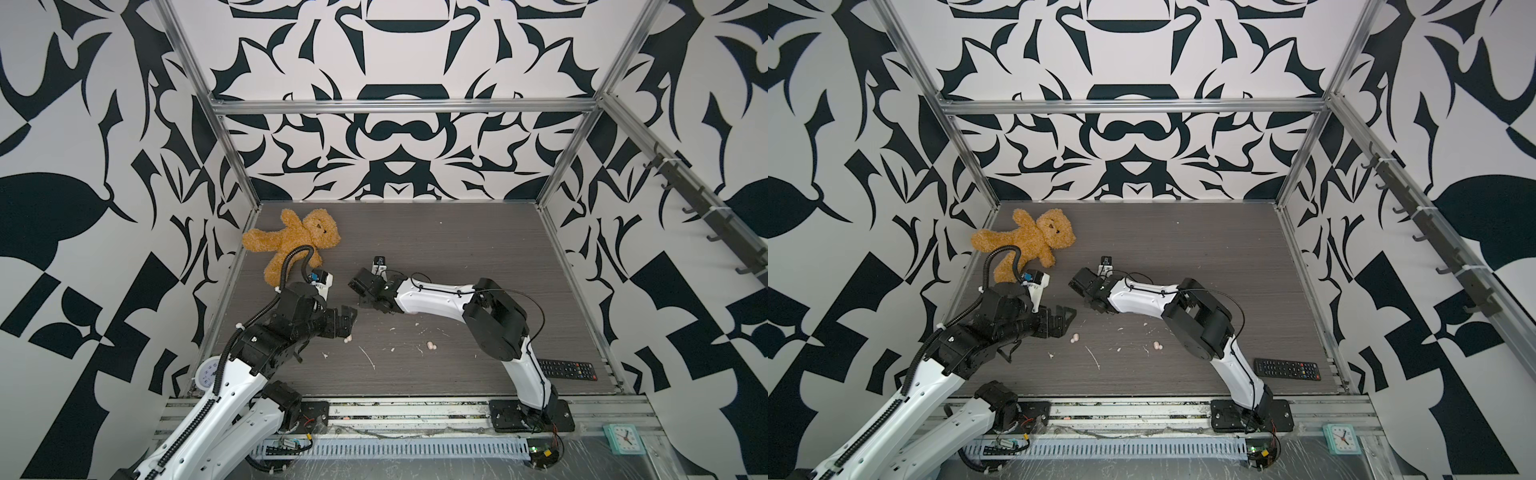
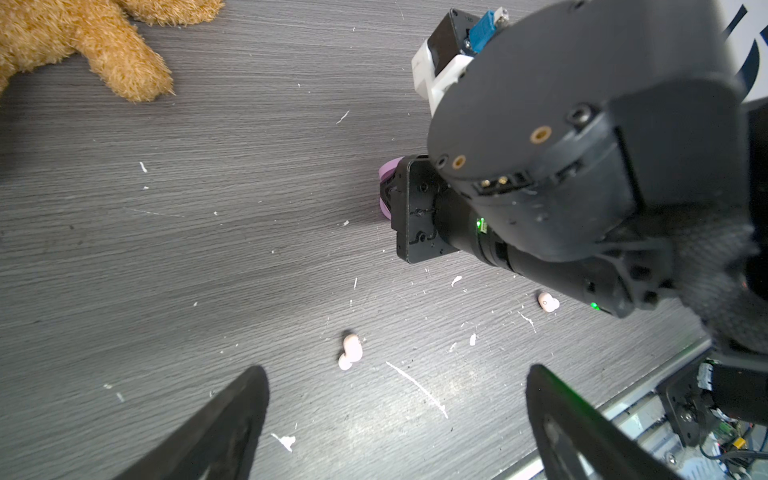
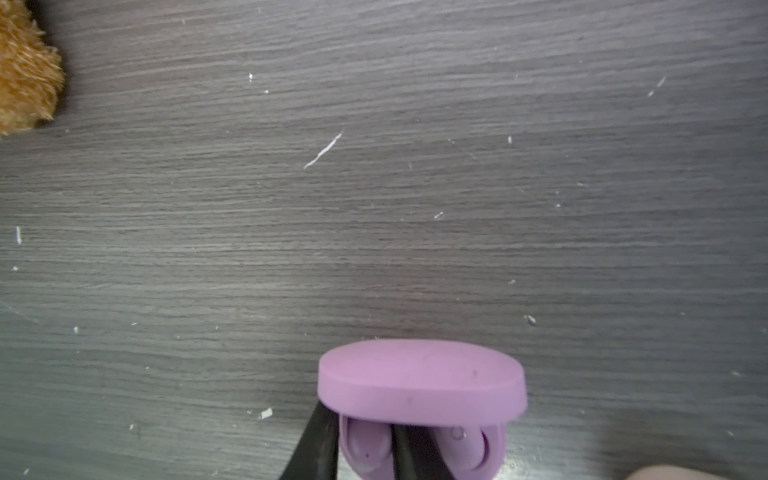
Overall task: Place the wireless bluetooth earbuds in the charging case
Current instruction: 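Press the lilac earbud down into the slot and open the right gripper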
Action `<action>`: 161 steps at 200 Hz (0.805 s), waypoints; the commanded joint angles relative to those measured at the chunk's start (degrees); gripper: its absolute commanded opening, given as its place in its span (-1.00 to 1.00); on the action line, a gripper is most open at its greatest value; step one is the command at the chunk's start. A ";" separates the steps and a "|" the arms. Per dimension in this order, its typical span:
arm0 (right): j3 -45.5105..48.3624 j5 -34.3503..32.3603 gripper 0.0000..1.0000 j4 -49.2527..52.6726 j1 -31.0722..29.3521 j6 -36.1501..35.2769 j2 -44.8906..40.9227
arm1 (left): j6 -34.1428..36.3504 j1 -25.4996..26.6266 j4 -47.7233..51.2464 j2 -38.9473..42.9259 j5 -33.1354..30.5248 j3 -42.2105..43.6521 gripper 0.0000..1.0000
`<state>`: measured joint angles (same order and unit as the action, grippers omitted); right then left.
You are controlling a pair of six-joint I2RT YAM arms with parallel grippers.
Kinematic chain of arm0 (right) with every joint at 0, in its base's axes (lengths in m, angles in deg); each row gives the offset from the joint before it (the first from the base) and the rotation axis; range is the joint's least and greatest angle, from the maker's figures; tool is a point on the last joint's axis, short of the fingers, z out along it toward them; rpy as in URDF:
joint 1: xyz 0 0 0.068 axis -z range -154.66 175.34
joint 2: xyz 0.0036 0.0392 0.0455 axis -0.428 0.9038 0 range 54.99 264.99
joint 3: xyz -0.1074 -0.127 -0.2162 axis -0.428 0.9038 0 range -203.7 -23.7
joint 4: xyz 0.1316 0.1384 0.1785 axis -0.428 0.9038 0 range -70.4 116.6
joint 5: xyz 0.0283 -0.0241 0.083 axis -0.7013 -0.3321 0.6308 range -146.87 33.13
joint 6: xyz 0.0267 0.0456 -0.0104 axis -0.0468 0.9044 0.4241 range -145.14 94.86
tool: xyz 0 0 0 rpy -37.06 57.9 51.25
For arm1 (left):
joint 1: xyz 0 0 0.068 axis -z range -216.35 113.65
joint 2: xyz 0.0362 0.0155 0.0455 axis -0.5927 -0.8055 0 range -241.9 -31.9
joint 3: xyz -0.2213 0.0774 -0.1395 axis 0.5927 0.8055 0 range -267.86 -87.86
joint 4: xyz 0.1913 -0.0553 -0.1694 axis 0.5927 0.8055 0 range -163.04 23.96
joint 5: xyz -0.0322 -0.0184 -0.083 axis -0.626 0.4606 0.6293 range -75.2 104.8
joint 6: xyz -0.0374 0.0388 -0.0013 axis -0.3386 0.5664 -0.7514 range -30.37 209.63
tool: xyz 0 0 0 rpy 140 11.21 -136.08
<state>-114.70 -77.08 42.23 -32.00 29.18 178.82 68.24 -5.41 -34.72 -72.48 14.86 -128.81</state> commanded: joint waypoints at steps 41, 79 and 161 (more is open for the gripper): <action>0.05 -1.77 -0.48 1.61 0.21 0.52 -2.27 | 0.15 0.20 -0.62 -0.22 0.82 0.40 0.98; 0.22 -1.76 -0.48 1.89 0.12 0.80 -2.61 | 0.19 0.18 -0.67 -0.39 0.85 0.37 0.98; 0.33 -2.45 -0.48 1.91 -0.46 0.95 -4.01 | 0.22 0.22 -0.63 -0.39 0.95 0.38 0.98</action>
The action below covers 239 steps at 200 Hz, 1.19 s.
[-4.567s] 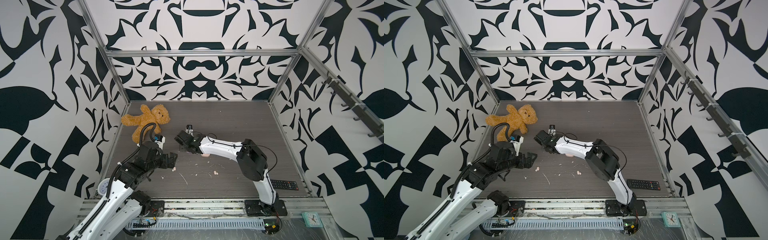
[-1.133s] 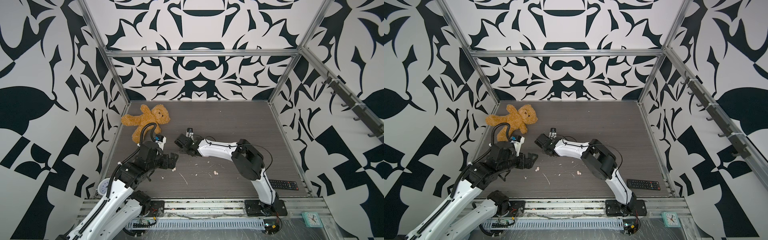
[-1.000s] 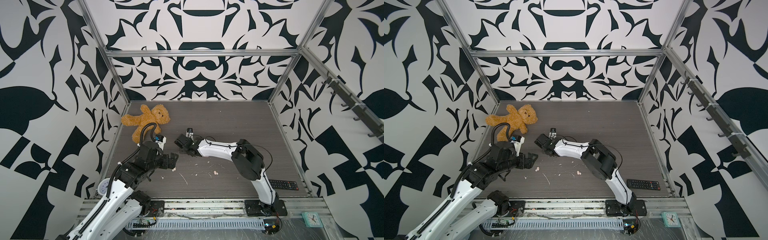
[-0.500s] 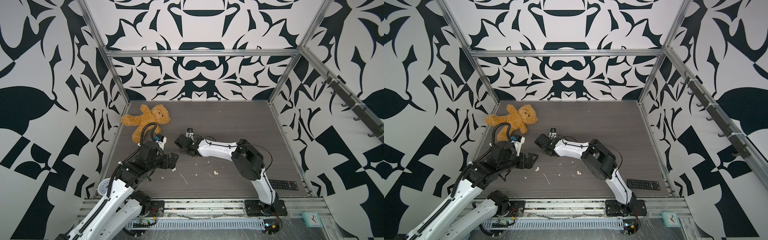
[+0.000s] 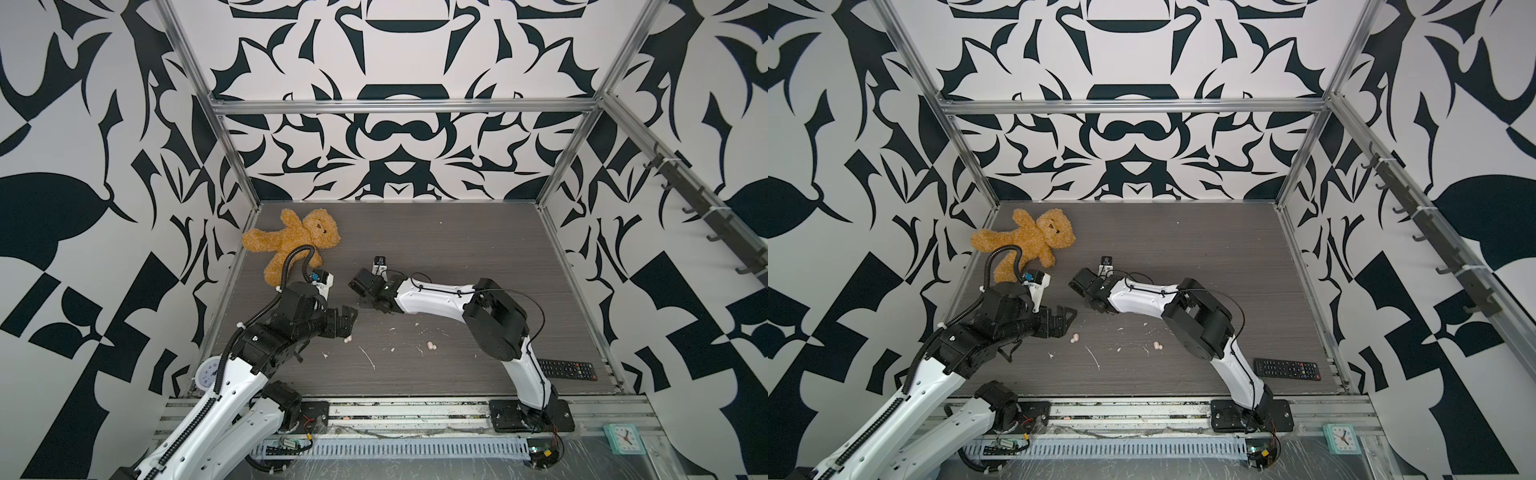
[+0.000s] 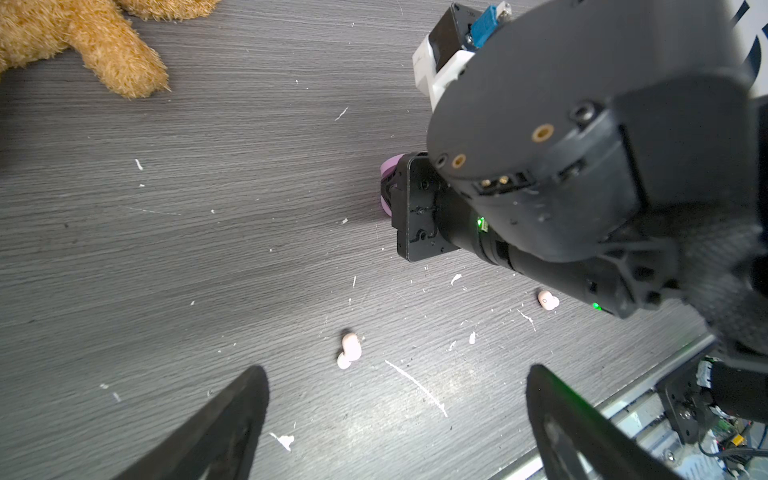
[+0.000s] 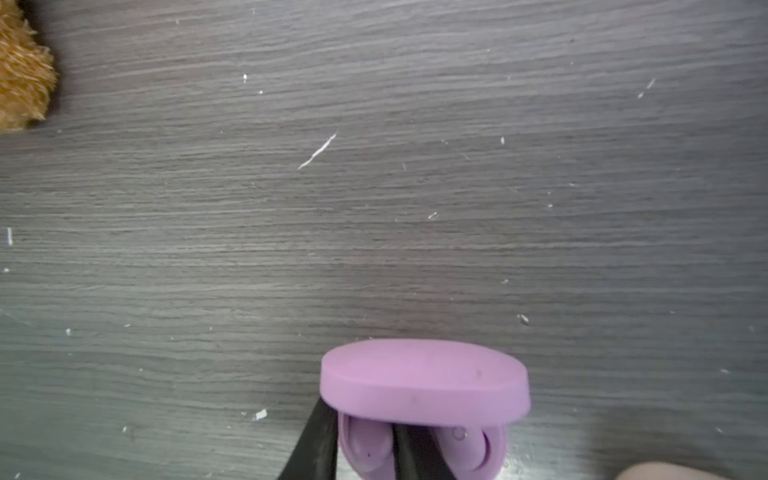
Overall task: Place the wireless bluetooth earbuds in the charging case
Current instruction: 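Press the lilac earbud down into the slot and open the right gripper, then raise the open right gripper up and away from the lilac case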
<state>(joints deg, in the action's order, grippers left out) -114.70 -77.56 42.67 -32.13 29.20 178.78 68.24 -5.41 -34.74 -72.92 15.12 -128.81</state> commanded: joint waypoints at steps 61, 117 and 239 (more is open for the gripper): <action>0.56 -2.04 -0.47 1.65 -0.63 1.20 -4.43 | 0.29 0.23 -0.64 0.11 0.65 0.37 0.98; 1.07 -2.04 -0.46 1.33 -0.89 1.37 -5.13 | 0.25 0.20 -0.64 0.13 0.68 0.37 0.98; 1.50 -1.20 -0.50 -0.20 -1.50 1.33 -6.01 | 0.28 0.17 -0.68 0.31 0.68 0.49 0.98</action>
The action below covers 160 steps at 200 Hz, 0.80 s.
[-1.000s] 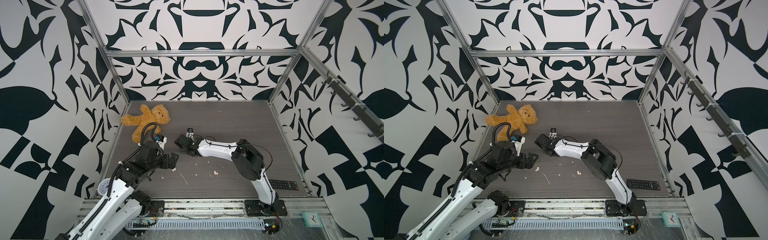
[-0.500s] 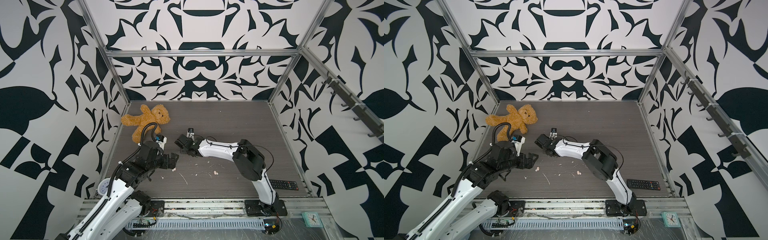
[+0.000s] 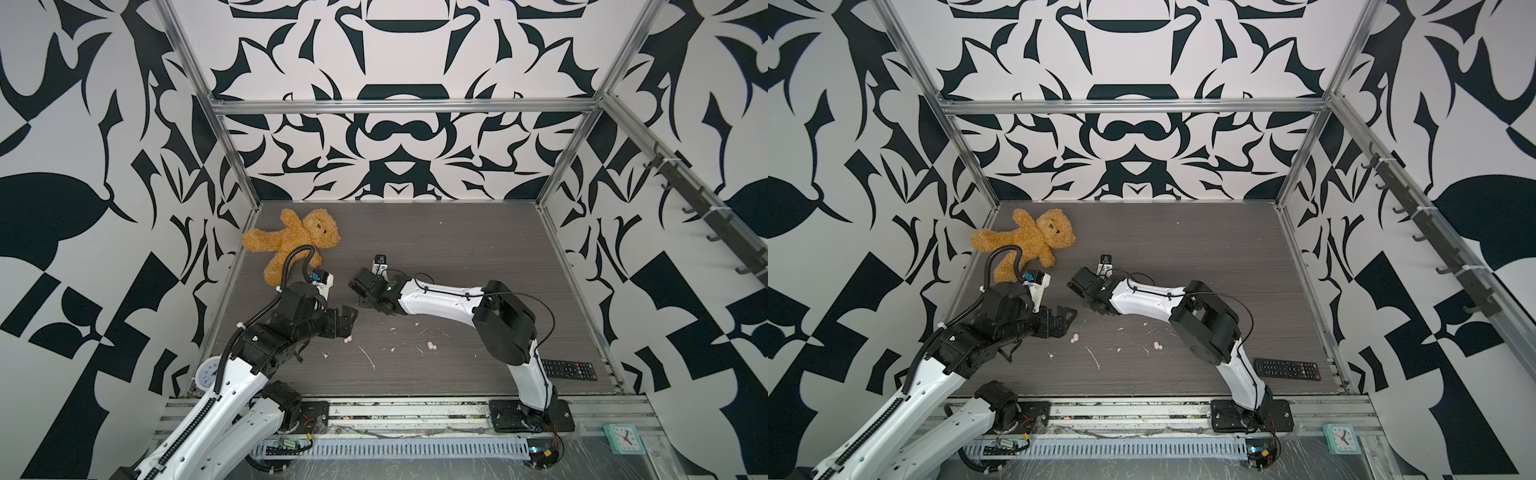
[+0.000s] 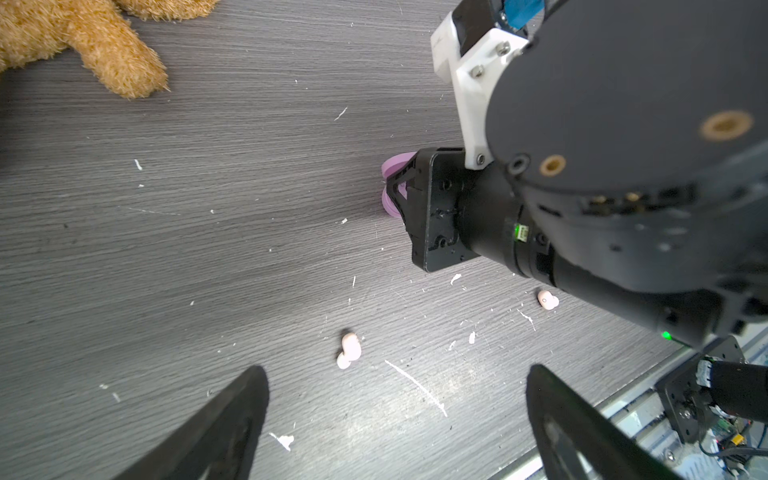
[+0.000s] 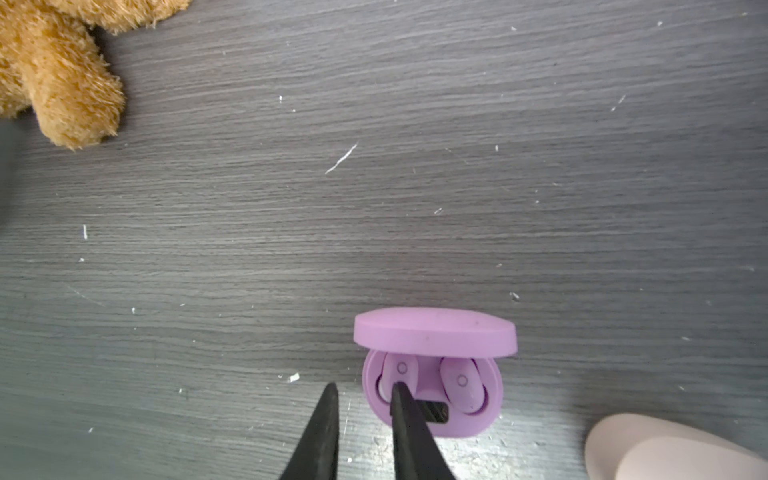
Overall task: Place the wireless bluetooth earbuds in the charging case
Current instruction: 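Raise the open right gripper up and away from the lilac case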
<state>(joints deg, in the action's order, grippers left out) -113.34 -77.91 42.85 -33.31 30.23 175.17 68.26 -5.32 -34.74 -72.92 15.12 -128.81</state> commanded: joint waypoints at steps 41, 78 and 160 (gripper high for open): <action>0.05 0.31 -0.51 -0.67 -0.35 -0.10 -1.96 | 0.23 0.14 -0.63 0.33 0.65 0.50 0.98; 3.14 2.44 -0.30 -5.61 -0.85 -3.93 -5.15 | 0.25 0.11 -0.61 0.66 -0.30 0.34 0.98; 8.52 5.05 0.19 -9.47 -0.84 -8.23 -15.81 | 1.49 0.15 0.43 1.77 -1.06 -0.89 0.98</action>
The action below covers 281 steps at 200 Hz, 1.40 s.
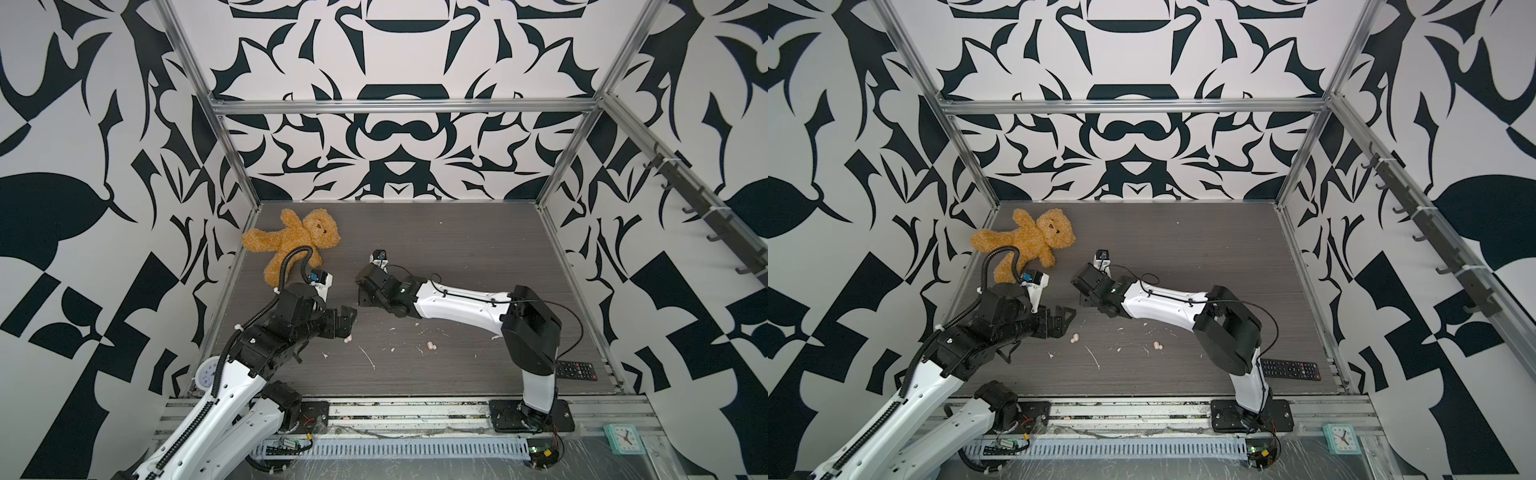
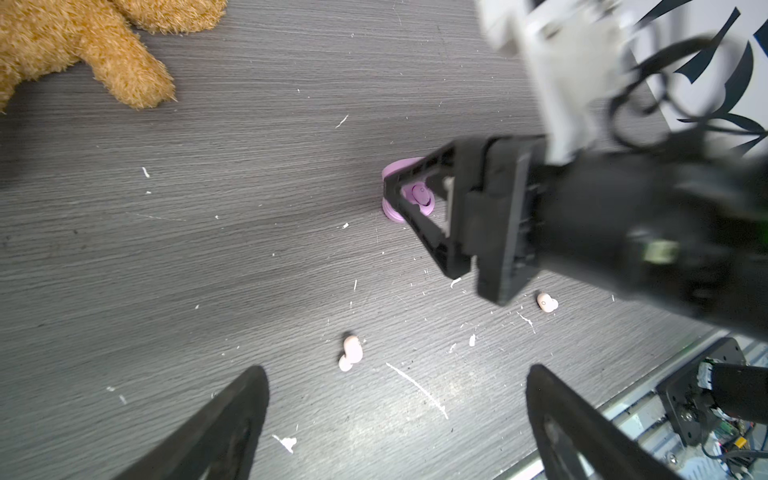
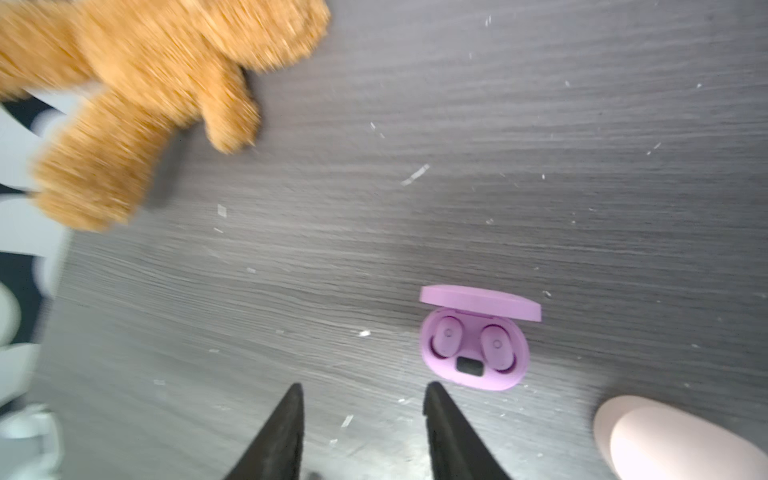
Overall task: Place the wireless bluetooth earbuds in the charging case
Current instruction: 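Raise the open right gripper up and away from the lilac case, then move the right gripper to the raised lilac lid and push it down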
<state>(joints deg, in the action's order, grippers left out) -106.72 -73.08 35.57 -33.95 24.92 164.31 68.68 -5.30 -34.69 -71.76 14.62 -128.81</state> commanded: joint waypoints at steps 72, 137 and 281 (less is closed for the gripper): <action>10.98 0.93 0.97 -4.29 4.10 -10.45 -20.20 | 1.67 0.14 1.59 2.07 -1.48 -2.51 0.98; 19.05 4.40 0.98 -10.34 9.63 -20.27 -30.20 | 0.20 0.08 5.21 4.78 -3.20 -6.32 0.98; -0.26 39.99 0.98 1.29 22.35 -26.31 -8.96 | 7.41 0.08 -12.45 11.13 -2.35 8.91 0.98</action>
<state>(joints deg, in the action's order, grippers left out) -101.08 -41.49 32.94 -11.81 -1.29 151.78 74.99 -5.30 -42.96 -62.47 12.08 -122.16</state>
